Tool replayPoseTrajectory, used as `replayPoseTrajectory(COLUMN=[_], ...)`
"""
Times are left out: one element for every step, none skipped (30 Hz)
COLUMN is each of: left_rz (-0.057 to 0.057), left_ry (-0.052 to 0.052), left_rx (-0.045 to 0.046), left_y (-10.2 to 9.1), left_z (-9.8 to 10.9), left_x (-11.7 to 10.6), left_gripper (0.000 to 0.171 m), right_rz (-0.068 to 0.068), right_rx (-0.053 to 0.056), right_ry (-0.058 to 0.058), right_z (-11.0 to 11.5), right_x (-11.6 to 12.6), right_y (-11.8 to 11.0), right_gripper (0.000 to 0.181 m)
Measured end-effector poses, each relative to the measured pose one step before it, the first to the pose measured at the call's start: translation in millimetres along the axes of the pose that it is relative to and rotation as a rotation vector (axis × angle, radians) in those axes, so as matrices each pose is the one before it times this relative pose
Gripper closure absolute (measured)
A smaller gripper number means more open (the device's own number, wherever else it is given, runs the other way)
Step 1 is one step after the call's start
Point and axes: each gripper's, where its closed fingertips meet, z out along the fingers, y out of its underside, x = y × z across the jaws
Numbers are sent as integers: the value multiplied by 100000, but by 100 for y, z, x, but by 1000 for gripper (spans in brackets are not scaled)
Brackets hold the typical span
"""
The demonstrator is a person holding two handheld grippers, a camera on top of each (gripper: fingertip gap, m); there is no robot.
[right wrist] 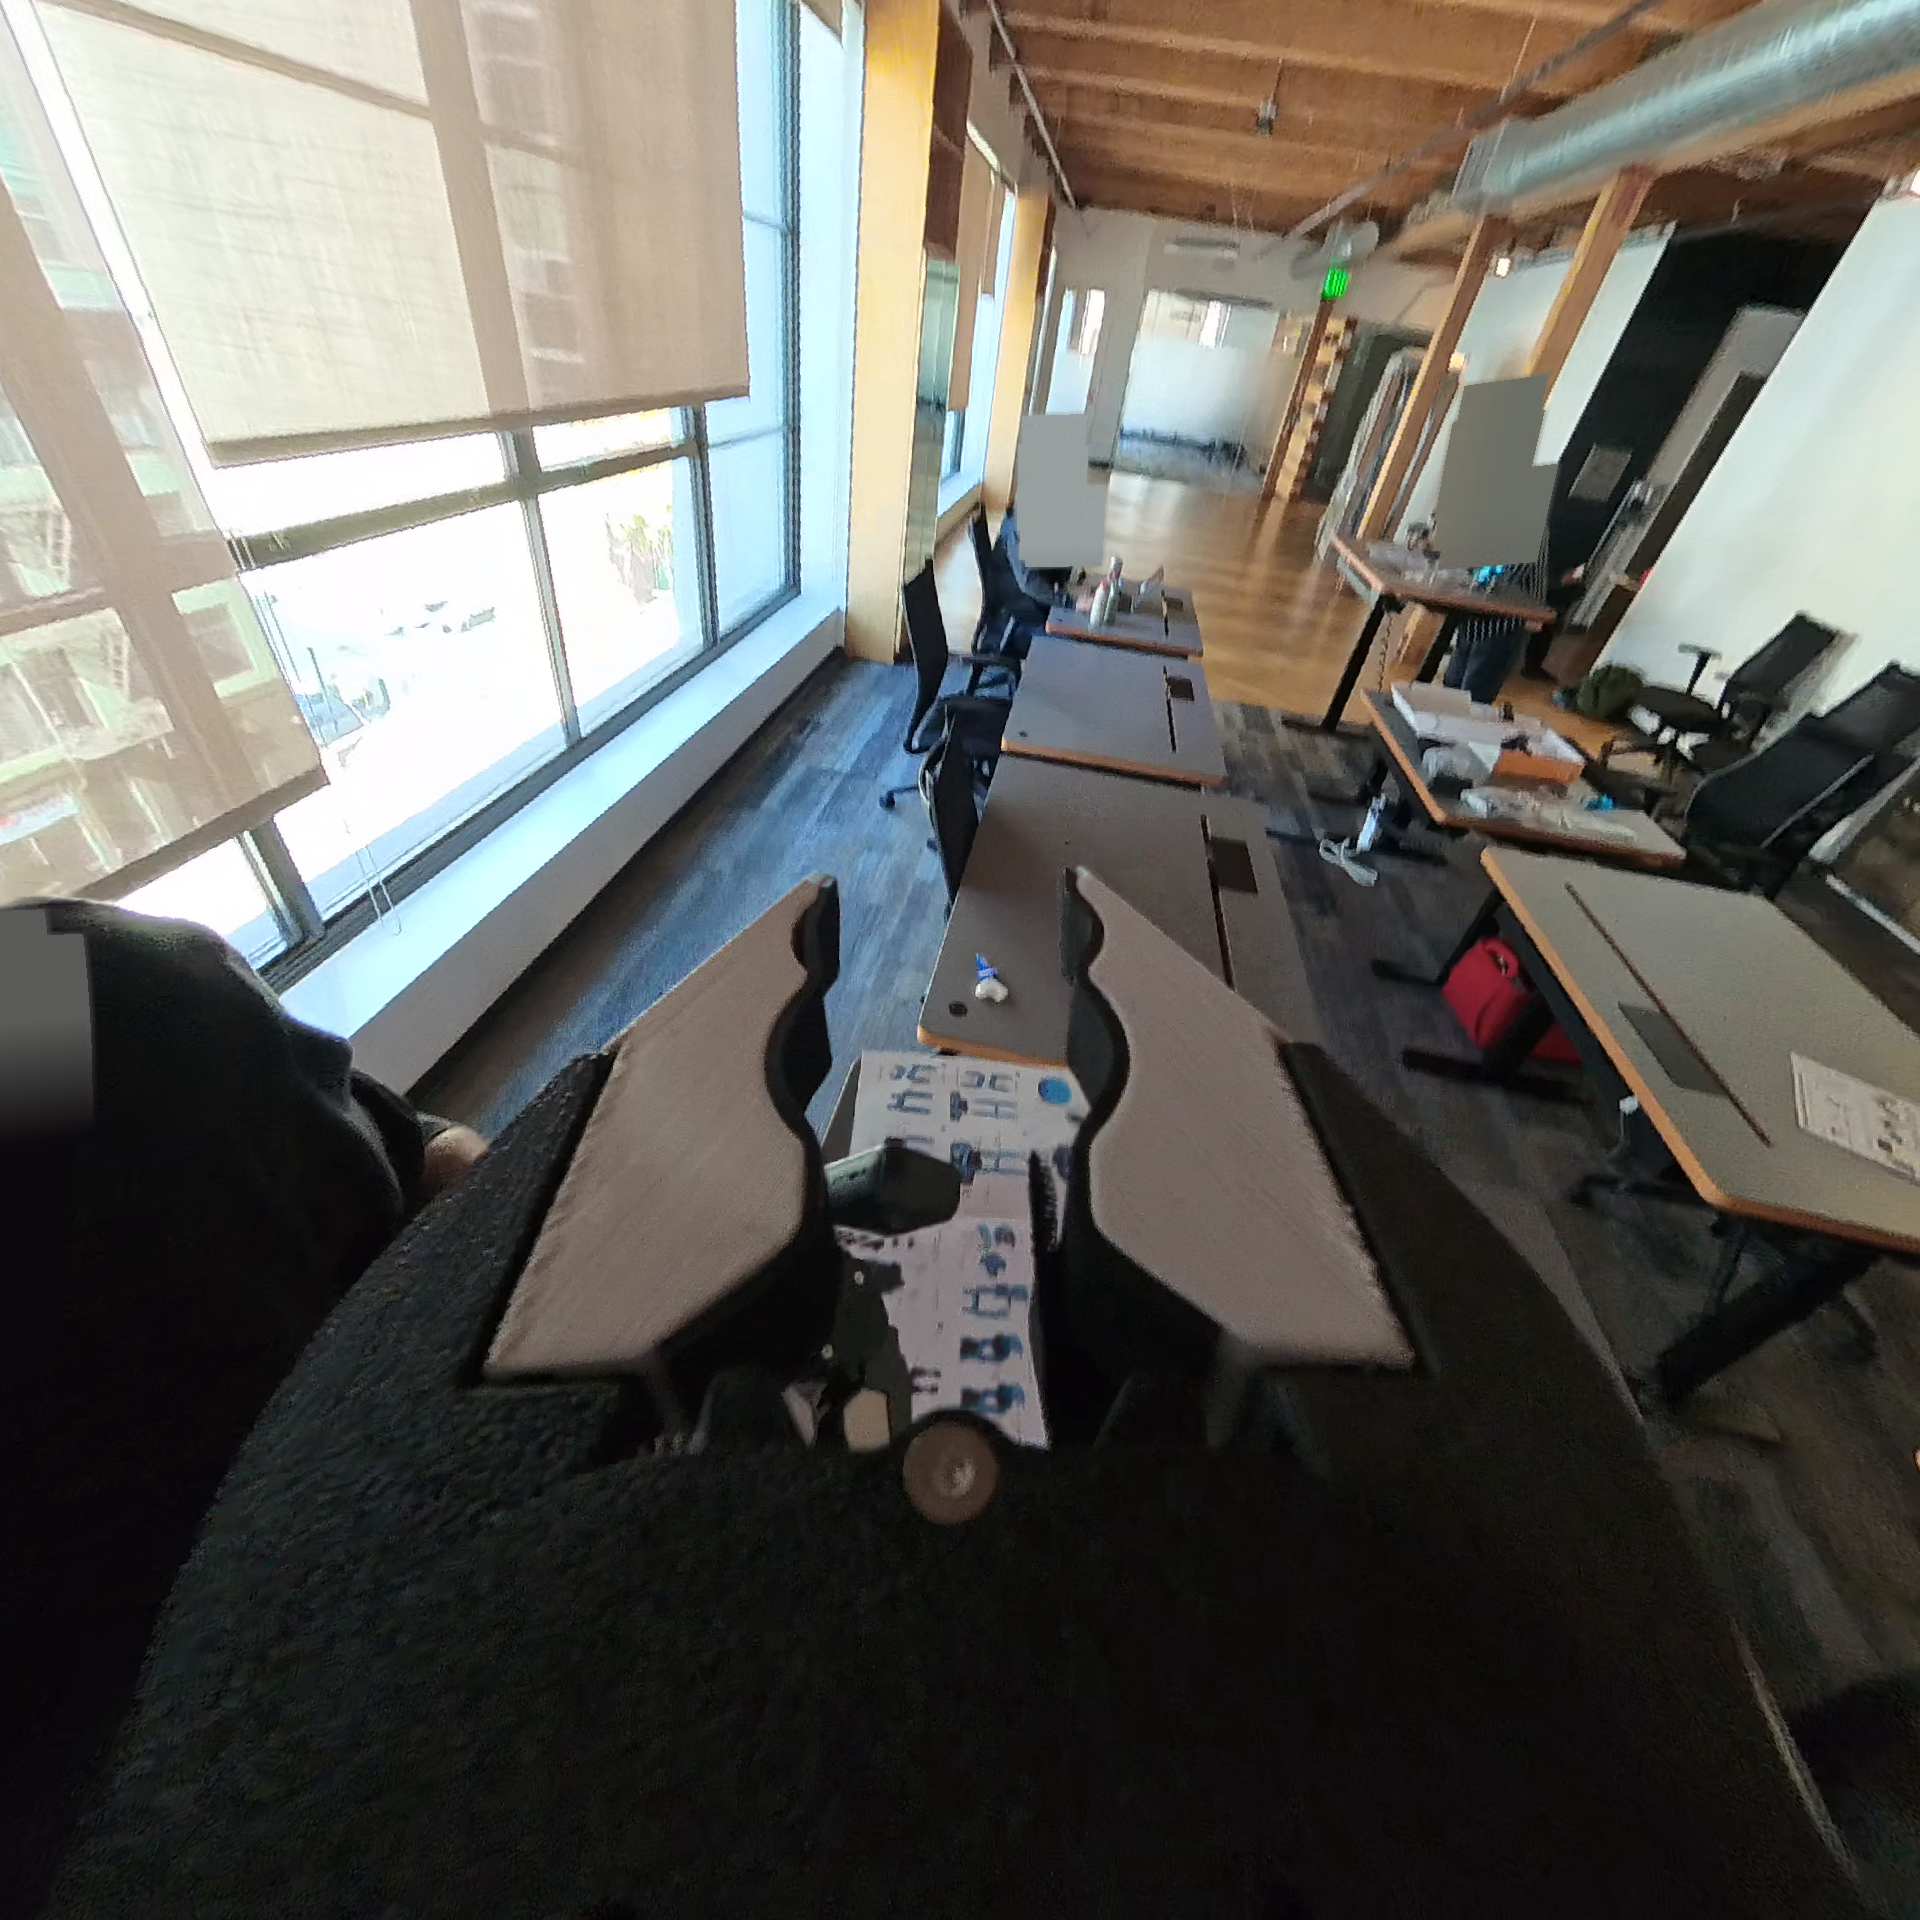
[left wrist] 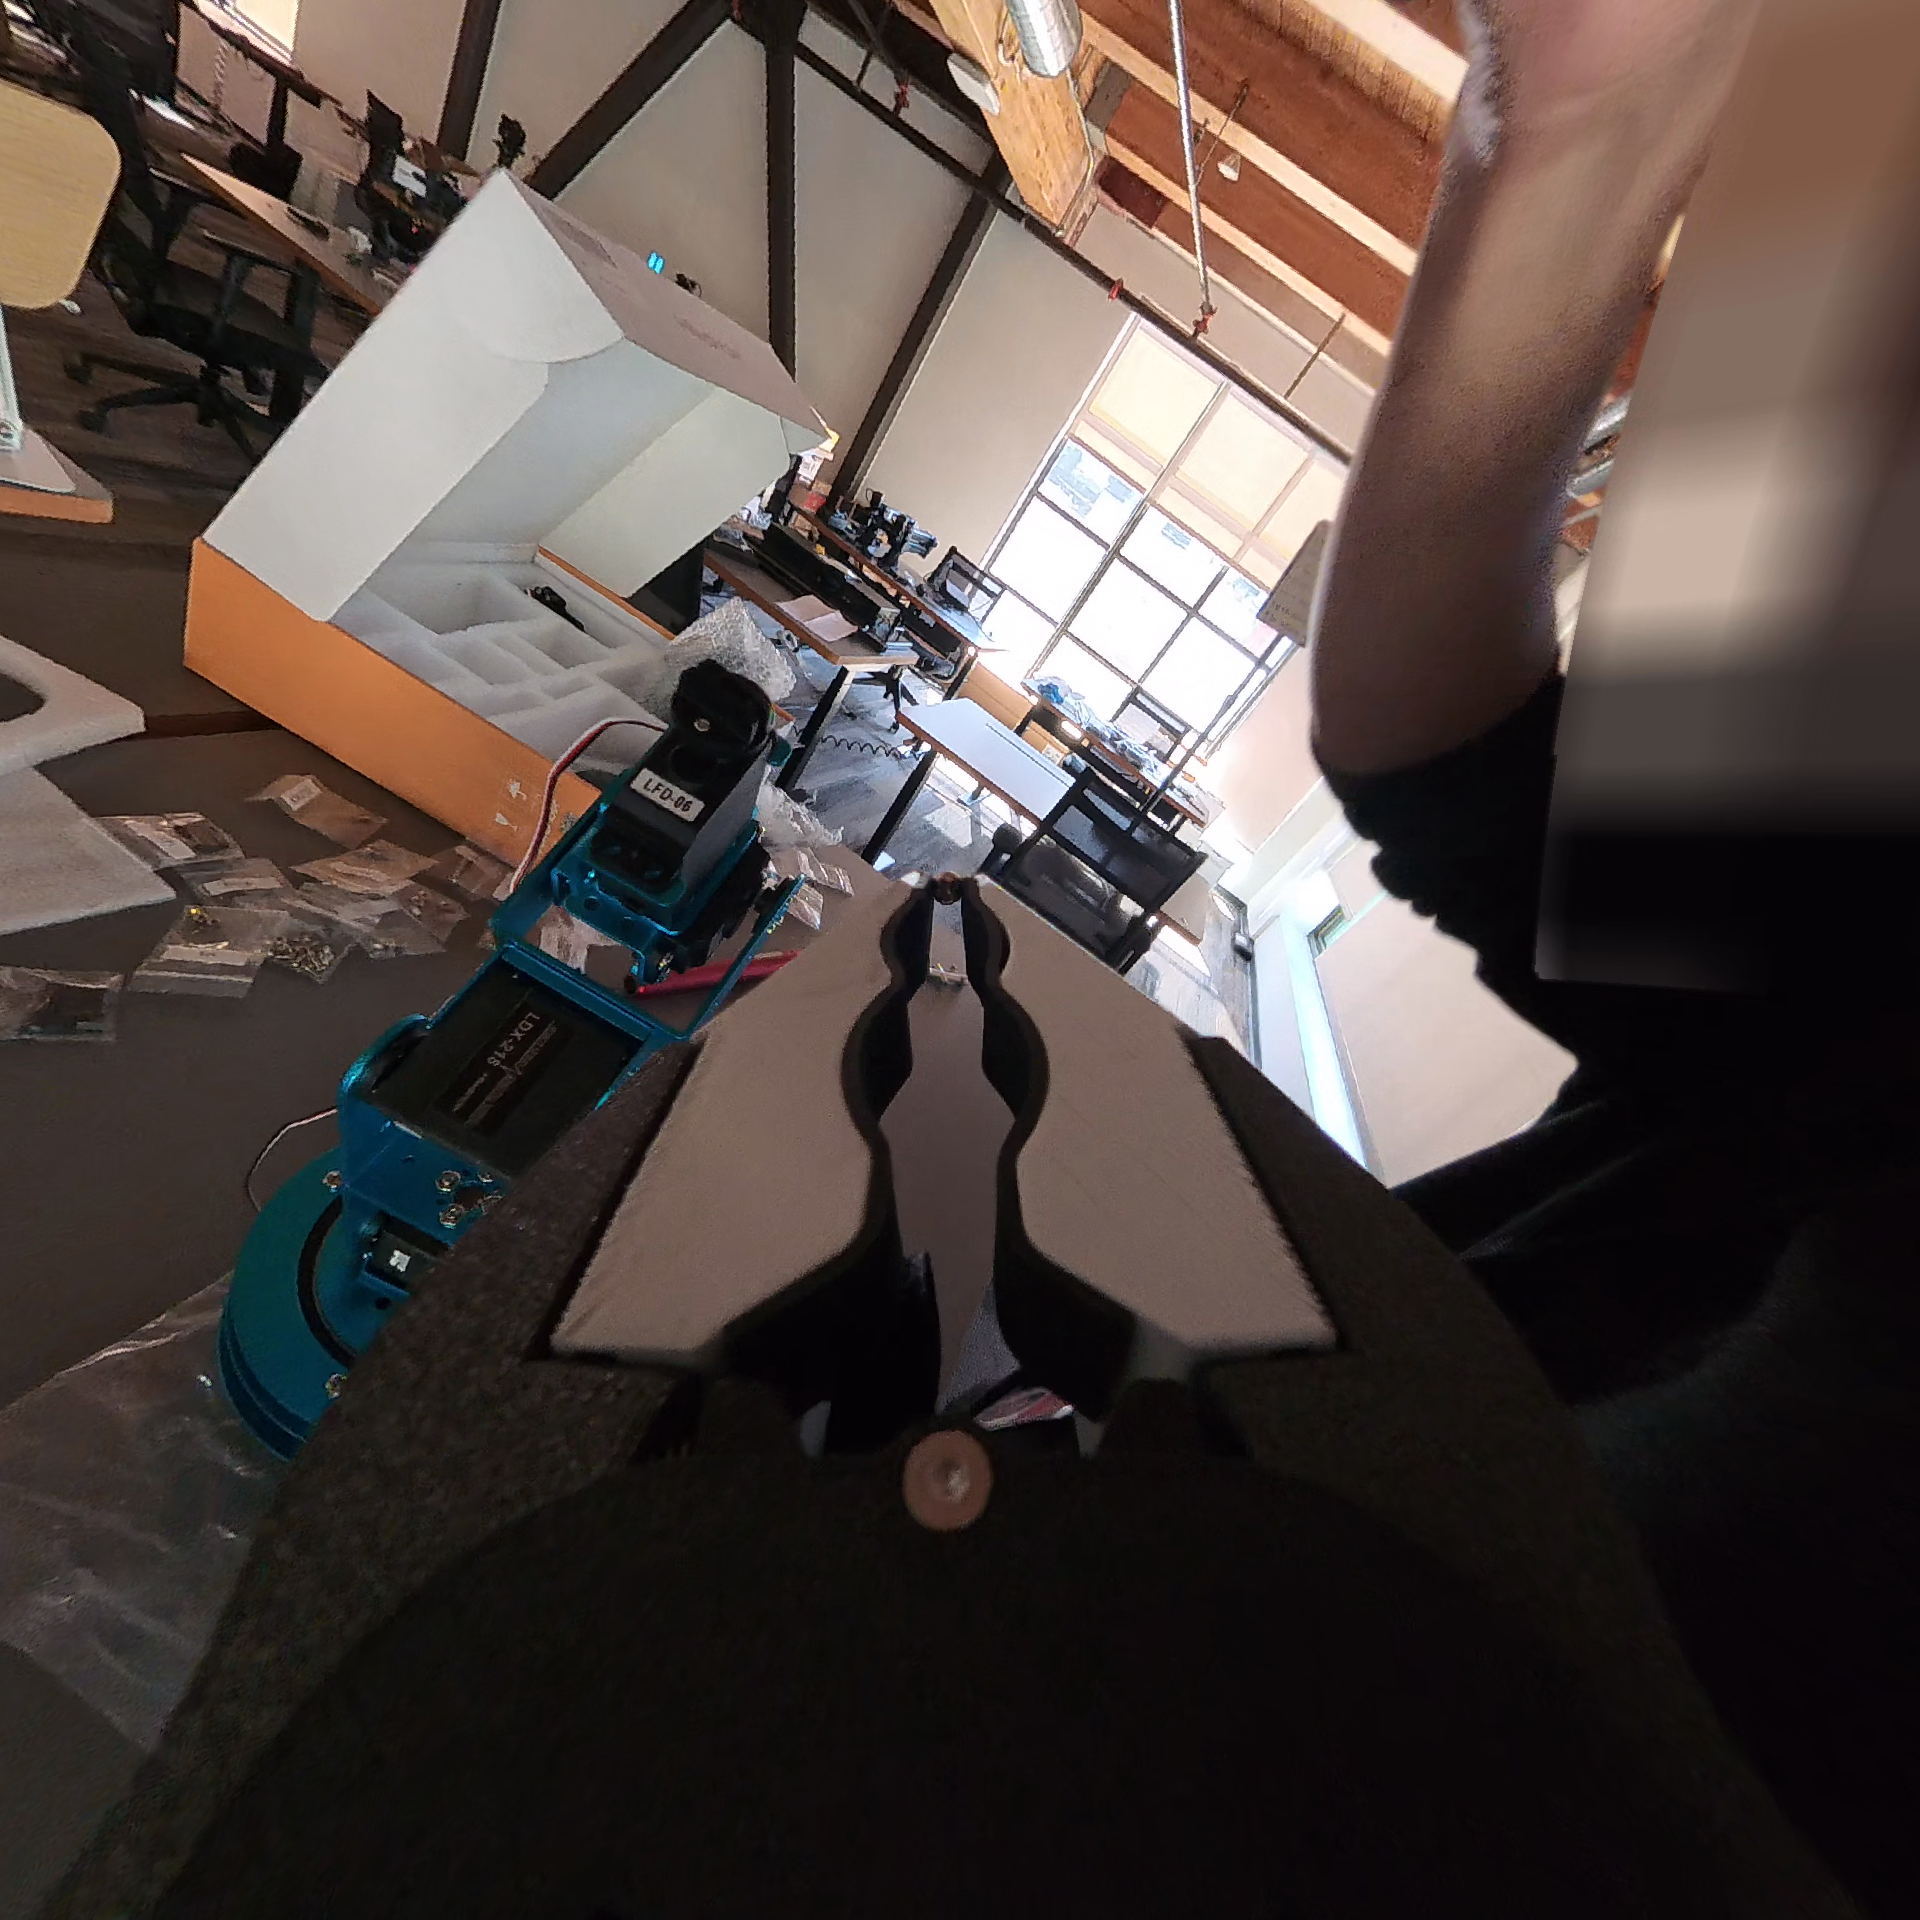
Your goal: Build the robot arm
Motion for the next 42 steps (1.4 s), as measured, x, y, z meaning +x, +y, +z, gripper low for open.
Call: replayPoseTrajectory(left_rz=[-518, -657, -459, -104, 247, 666, 1024, 816, 833, 878, 702, 258, -318, -521, -301, 56, 794, 1561, 2532, 3828, 4434, 4451, 4374, 3952, 3449, 2904, 1374, -120, -847, -777, 14, 577, 771, 1496, 2001, 1893, 1419, 881, 220, -108, 46, 623], left_ry=[116, 213, 102, 45, 152, 76, -494, -767, -17, 275, -13, -394, -541, -680, -1177, -1385, -1063, -1346, -2259, -2936, -2989, -2303, -2421, -3042, -3524, -3895, -3785, -2625, -1575, -1802, -2401, -2224, -3425, -5180, -4725, -3380, -2862, -2280, -2028, -2800, -3936, -3930], left_rx=[-892, -779, -703, -611, -607, -698, -497, -434, -29, 558, 685, 619, 377, 239, 493, 770, 965, 822, 287, -364, -805, -834, -588, -176, -267, -470, -432, 104, -21, 119, 1374, 1332, 1174, 1686, 887, 380, 166, -296, -296, -16, 791, 75], left_y=[144, 111, 74, 52, 53, 68, 26, 9, -63, -108, -103, -50, 22, 12, -74, -210, -337, -423, -439, -360, -303, -288, -298, -310, -202, -2, 169, 258, 363, 338, 158, 117, 94, 3, 52, 62, 52, 70, 60, 21, -77, 7], left_z=[140, 147, 111, 90, 86, 74, 80, 109, 95, 41, -22, -77, -104, -144, -183, -229, -243, -184, -79, 65, 224, 319, 391, 422, 409, 383, 382, 415, 472, 481, 429, 408, 398, 335, 334, 301, 271, 242, 224, 177, 105, 86], left_x=[4, 3, 9, 18, 66, 49, -56, -127, -10, 62, -8, -94, -187, -241, -295, -299, -201, -172, -236, -275, -221, -41, 10, -38, -44, -93, -63, 140, 320, 353, 339, 393, 225, -57, -18, 148, 183, 236, 244, 92, -69, -80], left_gripper=[167, 167, 167, 167, 167, 167, 167, 167, 167, 167, 167, 167, 167, 167, 167, 167, 167, 167, 167, 167, 167, 168, 168, 168, 168, 168, 168, 168, 168, 168, 168, 168, 168, 168, 169, 168, 168, 168, 168, 168, 168, 168], right_rz=[909, 1453, 2315, 2834, 2932, 2693, 2067, 1098, -788, -2431, -3068, -2344, -1094, -611, -806, -1481, -1457, -226, 1183, 1471, 1119, 3546, 6763, 6376, 5683, 4617, 2277, 1731, 2170, 3043, 4215, 3288, 1169, -433, -1905, -2875, -4342, -5900, -6069, -4819, -2963, -1158], right_rx=[-3339, -3465, -3587, -3425, -3309, -3855, -4350, -3311, -1691, -489, 498, 513, -844, -1721, -1576, -583, 729, 1672, 2670, 1947, 1491, 1943, 1054, 2288, 3376, 2432, 1036, 510, 2123, 3541, 1771, 843, 1853, 1753, 852, 207, -805, -1465, -1895, -2338, -1958, -1004], right_ry=[346, -329, -973, -1563, -2447, -2874, -2921, -2552, -2069, -1016, -14, -290, -681, -550, 676, 2609, 3757, 3646, 3316, 3735, 5201, 3927, 1121, -27, 981, 2600, 4084, 3070, 1847, 662, -507, -979, -948, -449, -874, -1972, -2430, -1623, -484, -60, -826, -2077], right_z=[0, 230, 490, 745, 967, 1127, 1111, 965, 751, 507, 319, 187, 37, -147, -461, -821, -1165, -1409, -1590, -1681, -1681, -1556, -1417, -1289, -1217, -1103, -928, -739, -620, -503, -391, -295, -193, -107, 39, 187, 230, 169, 90, 30, -6, -33], right_x=[82, 24, -50, -134, -302, -410, -493, -593, -704, -660, -538, -501, -424, -275, 7, 393, 712, 897, 1054, 1206, 1391, 1283, 1029, 926, 1062, 1267, 1410, 1090, 749, 493, 252, 49, -113, -187, -332, -531, -566, -355, -48, 213, 262, 121], right_y=[-44, 1, 100, 207, 368, 648, 876, 827, 651, 433, 171, 48, 126, 164, 197, 177, 201, 366, 586, 988, 1474, 1844, 2259, 2369, 2446, 2672, 2819, 2749, 2271, 1688, 1494, 1244, 746, 433, 253, 89, 21, -13, -19, 64, 62, 16], right_gripper=[140, 140, 140, 139, 138, 135, 131, 131, 130, 130, 132, 133, 134, 130, 128, 128, 129, 127, 127, 127, 127, 129, 130, 131, 133, 137, 141, 144, 145, 149, 149, 150, 149, 149, 149, 149, 150, 152, 154, 156, 156, 156])
